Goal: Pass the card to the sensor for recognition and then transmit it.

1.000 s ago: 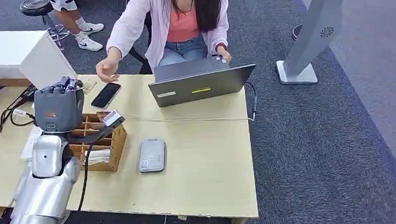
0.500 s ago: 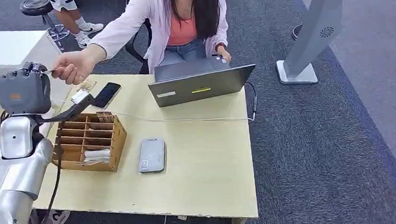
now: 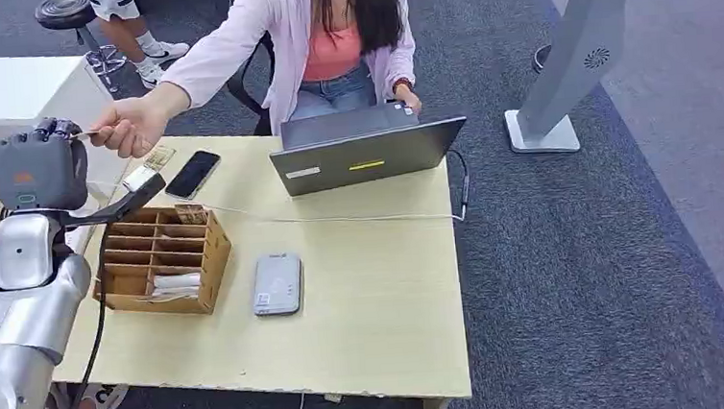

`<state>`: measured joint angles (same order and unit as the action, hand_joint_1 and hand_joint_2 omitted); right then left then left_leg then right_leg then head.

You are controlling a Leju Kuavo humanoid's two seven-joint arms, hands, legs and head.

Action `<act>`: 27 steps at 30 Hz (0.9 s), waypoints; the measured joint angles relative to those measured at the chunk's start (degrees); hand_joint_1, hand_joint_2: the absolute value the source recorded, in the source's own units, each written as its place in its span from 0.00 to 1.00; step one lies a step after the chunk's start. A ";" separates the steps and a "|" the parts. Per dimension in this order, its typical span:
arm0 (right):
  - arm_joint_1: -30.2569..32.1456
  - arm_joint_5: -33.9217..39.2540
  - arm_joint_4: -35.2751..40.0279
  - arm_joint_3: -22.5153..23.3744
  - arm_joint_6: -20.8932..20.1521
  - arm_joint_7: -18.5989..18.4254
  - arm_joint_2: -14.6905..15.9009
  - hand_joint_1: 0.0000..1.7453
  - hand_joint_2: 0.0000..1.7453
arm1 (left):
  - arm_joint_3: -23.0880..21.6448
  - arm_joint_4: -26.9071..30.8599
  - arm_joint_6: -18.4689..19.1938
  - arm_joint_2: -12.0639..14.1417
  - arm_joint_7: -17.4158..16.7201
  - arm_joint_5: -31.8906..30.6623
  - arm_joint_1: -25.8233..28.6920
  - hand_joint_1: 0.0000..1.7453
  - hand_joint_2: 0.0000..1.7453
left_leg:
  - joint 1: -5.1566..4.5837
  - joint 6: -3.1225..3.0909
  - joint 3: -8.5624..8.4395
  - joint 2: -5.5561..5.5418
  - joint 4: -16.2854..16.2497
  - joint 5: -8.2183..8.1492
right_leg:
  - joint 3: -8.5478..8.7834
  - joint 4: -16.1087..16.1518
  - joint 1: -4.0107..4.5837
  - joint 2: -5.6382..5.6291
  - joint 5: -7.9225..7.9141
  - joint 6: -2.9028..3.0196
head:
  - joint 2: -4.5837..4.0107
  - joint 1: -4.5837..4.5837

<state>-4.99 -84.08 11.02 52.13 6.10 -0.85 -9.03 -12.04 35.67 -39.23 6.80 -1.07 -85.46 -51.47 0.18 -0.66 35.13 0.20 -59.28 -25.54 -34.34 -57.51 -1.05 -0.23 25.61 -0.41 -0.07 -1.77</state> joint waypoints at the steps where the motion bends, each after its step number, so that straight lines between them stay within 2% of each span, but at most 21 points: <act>1: 0.00 0.00 0.00 0.00 0.00 0.00 0.02 0.00 0.00 | 0.17 -0.13 0.00 0.00 0.00 0.00 -0.05 1.00 1.00 | 0.00 0.00 0.00 0.02 0.00 0.00 | -0.01 0.00 0.00 -0.03 0.00 0.01 | 0.00 0.00; 6: 0.00 0.00 0.00 0.00 0.00 0.00 0.00 0.00 0.00 | 0.48 -0.50 0.00 0.00 0.00 0.00 -0.36 1.00 1.00 | 0.00 0.00 0.01 0.15 0.00 -0.01 | -0.08 0.00 0.00 -0.17 -0.02 0.01 | 0.00 0.00; 7: 0.00 0.00 0.00 0.00 0.00 0.00 0.00 0.00 0.00 | 0.50 -0.61 0.00 -0.02 0.00 0.00 -0.44 0.87 1.00 | 0.00 0.00 0.01 0.15 0.00 -0.02 | -0.08 0.00 0.00 -0.17 -0.02 0.00 | 0.00 0.00; 8: 0.00 0.00 0.00 0.00 0.00 0.00 0.02 0.00 0.00 | 0.52 -0.68 0.00 -0.02 0.00 0.00 -0.50 0.00 1.00 | 0.00 0.00 0.02 0.15 0.00 -0.02 | -0.09 0.00 -0.01 -0.18 -0.02 0.00 | 0.00 0.00; 12: 0.00 0.00 0.00 0.00 0.00 0.00 0.00 0.00 0.00 | 0.70 -0.68 -0.02 0.00 0.11 0.44 -0.63 0.00 1.00 | 0.00 0.00 0.05 0.09 0.00 -0.05 | -0.11 0.00 0.00 -0.12 0.01 0.00 | 0.00 0.00; 17: -0.01 0.04 0.00 0.02 0.00 0.00 0.02 0.00 0.00 | 1.12 -0.59 -0.17 -0.07 2.45 2.01 -0.44 0.00 1.00 | 0.00 -0.01 0.07 0.03 0.01 -0.04 | -0.09 0.00 -0.01 -0.03 0.02 0.00 | 0.00 0.00; 21: 0.00 0.24 0.00 0.02 0.02 0.00 0.02 0.00 0.00 | 1.25 2.10 0.02 -0.39 3.80 3.76 1.36 0.00 1.00 | -0.01 -0.03 0.06 0.04 0.00 -0.02 | -0.08 0.00 -0.01 -0.04 -0.01 -0.03 | 0.00 0.00; 24: -0.02 0.96 0.00 0.11 0.13 -0.02 0.00 0.00 0.00 | 1.25 7.58 0.50 -1.38 6.02 5.29 5.21 0.00 1.00 | -0.08 -0.03 0.01 0.07 0.00 -0.03 | -0.05 0.01 -0.07 -0.06 -0.02 -0.04 | 0.00 -0.07; 26: 0.10 1.90 0.00 0.46 0.20 -0.09 0.02 0.00 0.00 | 1.00 17.53 2.50 -2.63 5.77 5.33 11.79 0.00 1.00 | -0.11 -0.07 -0.03 0.09 0.00 -0.06 | -0.04 0.01 -0.12 -0.11 0.00 -0.06 | 0.00 0.28; 27: 0.11 2.12 0.02 0.63 0.26 -0.09 0.02 0.00 0.00 | 0.52 21.63 3.48 -3.04 4.89 5.05 14.50 0.00 1.00 | -0.09 -0.07 0.03 0.08 0.00 -0.06 | -0.06 0.02 -0.11 -0.11 0.01 -0.07 | 0.00 0.11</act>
<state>-4.87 -81.96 11.04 52.76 6.36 -0.94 -9.01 -11.52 57.30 -35.75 3.76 3.82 -80.41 -36.97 0.08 -0.74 35.16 0.28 -59.28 -25.60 -34.40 -57.49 -1.15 -0.34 25.62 -0.47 -0.07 -1.66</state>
